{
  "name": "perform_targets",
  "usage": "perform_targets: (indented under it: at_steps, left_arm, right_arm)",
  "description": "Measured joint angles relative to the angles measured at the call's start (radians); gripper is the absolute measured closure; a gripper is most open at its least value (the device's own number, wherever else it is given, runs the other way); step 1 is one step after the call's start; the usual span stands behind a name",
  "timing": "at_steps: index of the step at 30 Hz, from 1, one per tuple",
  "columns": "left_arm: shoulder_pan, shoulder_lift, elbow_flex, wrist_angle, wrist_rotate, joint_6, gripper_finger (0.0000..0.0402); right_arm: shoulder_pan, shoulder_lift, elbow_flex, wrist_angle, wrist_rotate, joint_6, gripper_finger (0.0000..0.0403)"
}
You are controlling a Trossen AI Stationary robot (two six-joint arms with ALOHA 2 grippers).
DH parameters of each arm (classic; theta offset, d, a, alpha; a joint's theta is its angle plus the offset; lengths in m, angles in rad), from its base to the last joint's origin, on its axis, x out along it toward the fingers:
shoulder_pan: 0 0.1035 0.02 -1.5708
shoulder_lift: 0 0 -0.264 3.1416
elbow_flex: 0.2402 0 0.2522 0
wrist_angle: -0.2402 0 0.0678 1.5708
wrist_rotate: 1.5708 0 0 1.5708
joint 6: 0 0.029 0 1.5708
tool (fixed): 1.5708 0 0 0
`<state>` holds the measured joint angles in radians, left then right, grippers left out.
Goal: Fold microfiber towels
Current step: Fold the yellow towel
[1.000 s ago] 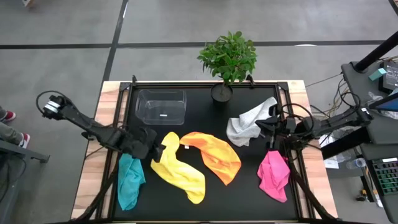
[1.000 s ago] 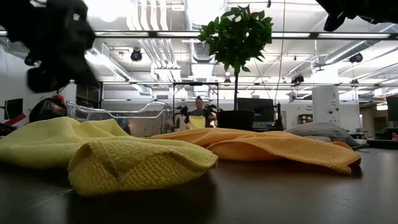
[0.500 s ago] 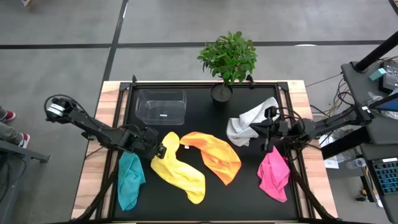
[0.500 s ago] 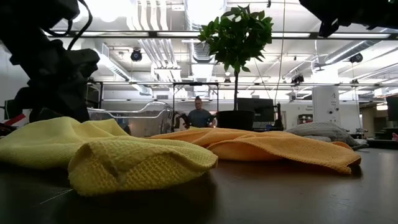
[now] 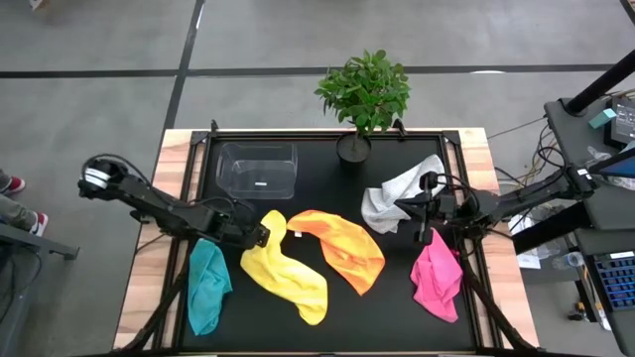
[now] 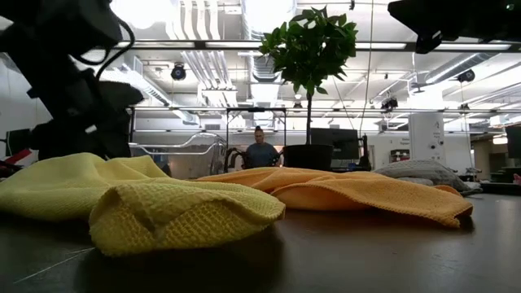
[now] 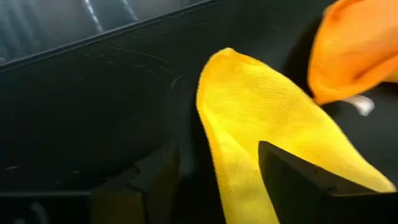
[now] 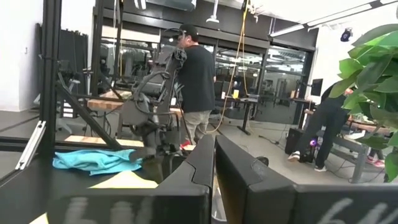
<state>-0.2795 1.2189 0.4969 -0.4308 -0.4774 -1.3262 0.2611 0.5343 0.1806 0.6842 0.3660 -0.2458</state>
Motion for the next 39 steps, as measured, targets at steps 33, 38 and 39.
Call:
perform_targets:
  at_steps: [33,38,39]
  left_arm:
    - [-0.033,-0.028,0.08,0.177,0.019,0.489,0.04]
    - [-0.07,-0.067,0.106,0.352,0.016,0.805,0.0401]
    - [-0.075,-0.072,0.105,0.391,0.016,0.854,0.0401]
  right_arm:
    - [0.0,0.001,0.0,-0.065,-0.005,0.172,0.0394]
    - [0.0,0.043,0.0,-0.08,-0.008,0.253,0.0394]
    - [0.0,0.054,0.0,-0.078,-0.008,0.255,0.0394]
